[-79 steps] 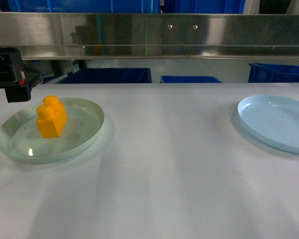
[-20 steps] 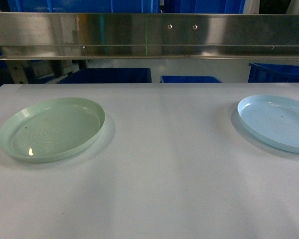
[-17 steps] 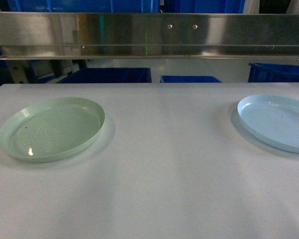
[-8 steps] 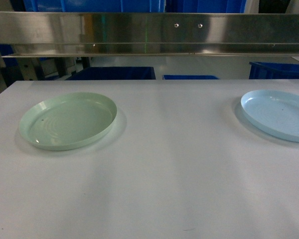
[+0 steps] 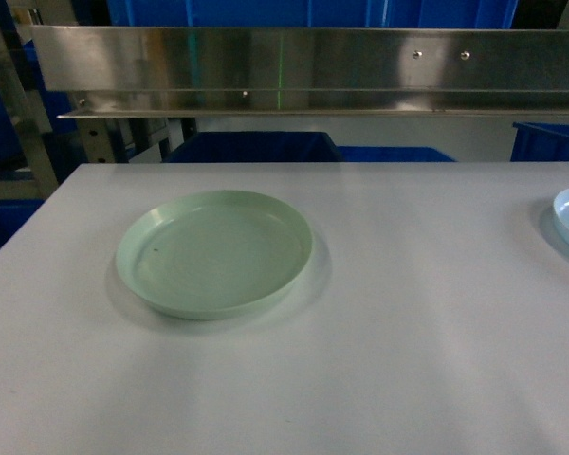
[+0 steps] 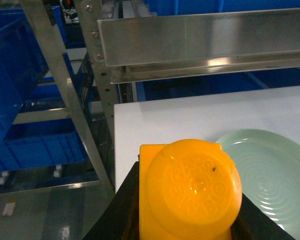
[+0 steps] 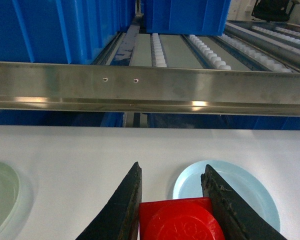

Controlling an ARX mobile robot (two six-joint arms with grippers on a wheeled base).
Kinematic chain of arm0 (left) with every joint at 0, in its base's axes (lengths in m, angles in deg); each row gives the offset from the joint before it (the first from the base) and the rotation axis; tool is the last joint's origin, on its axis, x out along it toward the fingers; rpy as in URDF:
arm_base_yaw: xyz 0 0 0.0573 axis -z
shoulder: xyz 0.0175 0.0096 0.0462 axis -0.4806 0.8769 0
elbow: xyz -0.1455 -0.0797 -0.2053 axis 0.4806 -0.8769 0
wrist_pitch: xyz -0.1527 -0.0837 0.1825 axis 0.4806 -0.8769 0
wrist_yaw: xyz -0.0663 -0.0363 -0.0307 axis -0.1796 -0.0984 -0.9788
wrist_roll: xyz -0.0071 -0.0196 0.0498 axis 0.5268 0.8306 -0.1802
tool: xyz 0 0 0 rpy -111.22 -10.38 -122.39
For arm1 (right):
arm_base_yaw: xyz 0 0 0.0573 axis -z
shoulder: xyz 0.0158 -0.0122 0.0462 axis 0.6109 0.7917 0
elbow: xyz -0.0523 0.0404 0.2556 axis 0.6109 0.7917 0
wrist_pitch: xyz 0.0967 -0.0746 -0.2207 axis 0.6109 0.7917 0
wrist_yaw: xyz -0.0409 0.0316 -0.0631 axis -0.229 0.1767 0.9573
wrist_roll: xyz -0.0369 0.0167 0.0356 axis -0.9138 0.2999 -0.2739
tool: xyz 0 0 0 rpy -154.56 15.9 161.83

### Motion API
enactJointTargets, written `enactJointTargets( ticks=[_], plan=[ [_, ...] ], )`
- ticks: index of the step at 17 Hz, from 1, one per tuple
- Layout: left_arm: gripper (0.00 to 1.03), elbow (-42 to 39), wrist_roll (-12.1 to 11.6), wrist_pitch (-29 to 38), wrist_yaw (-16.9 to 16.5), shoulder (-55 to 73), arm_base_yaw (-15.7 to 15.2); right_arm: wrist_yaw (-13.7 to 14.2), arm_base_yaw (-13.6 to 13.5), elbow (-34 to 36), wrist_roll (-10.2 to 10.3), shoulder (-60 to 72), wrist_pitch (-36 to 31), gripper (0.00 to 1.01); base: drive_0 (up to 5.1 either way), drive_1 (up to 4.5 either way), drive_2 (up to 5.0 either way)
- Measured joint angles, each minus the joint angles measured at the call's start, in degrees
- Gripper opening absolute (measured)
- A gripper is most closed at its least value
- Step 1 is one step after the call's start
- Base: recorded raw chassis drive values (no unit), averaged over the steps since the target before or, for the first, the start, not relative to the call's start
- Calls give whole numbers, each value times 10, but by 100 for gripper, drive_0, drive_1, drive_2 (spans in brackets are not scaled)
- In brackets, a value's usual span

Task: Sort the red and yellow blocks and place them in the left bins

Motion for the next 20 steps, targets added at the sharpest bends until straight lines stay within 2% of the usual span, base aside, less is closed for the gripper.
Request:
enactJointTargets(
  ticks=[20],
  plan=[
    [27,0,0,2,2,0,0,0,0,0,0,2,-3,29,-473,133,338]
  ],
)
